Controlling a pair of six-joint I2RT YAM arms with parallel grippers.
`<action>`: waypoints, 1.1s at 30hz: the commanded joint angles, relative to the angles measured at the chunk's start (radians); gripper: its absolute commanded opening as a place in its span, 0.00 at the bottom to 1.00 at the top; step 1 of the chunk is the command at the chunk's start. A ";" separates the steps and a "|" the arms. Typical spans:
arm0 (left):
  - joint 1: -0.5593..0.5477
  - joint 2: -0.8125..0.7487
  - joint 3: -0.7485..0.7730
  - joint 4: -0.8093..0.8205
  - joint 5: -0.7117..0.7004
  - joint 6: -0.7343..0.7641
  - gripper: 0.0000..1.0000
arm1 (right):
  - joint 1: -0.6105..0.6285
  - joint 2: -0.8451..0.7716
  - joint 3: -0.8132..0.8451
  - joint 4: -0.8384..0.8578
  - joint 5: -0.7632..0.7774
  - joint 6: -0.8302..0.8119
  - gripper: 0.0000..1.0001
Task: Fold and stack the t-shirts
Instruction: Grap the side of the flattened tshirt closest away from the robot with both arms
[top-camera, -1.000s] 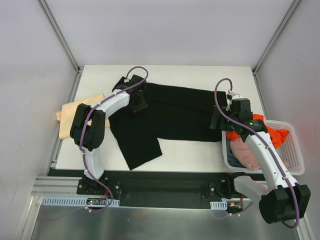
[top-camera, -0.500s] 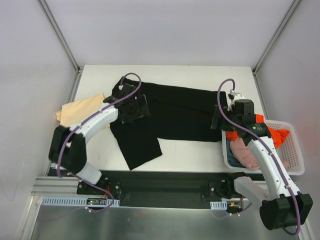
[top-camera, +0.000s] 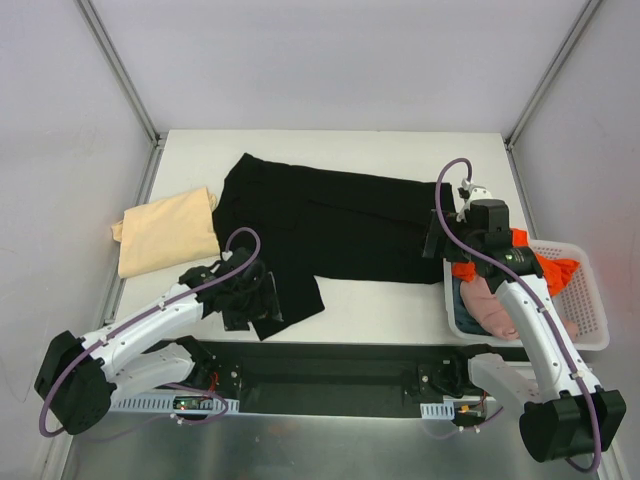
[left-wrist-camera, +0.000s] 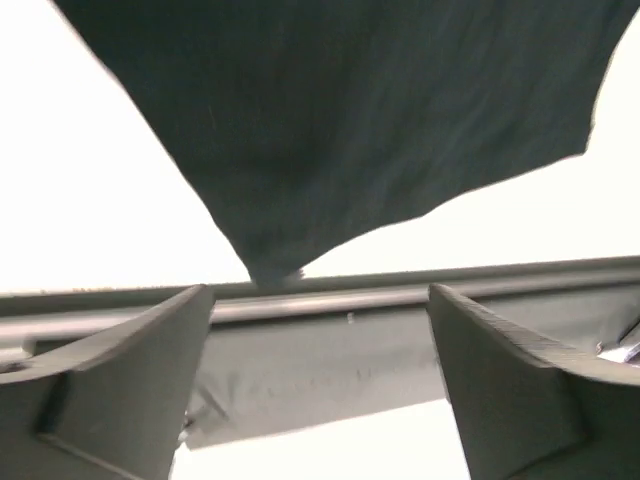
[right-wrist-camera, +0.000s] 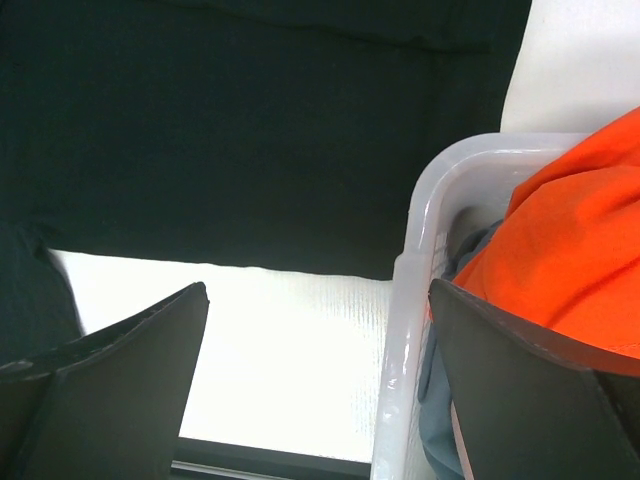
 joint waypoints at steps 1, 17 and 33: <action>-0.076 -0.024 -0.062 -0.045 0.053 -0.152 0.82 | -0.004 -0.008 0.001 0.018 0.017 0.008 0.96; -0.099 0.120 -0.089 -0.012 -0.114 -0.248 0.38 | -0.004 -0.009 -0.004 0.016 0.022 0.011 0.96; -0.076 0.123 -0.073 0.062 -0.124 -0.235 0.00 | -0.005 -0.028 -0.013 0.001 0.159 0.068 0.96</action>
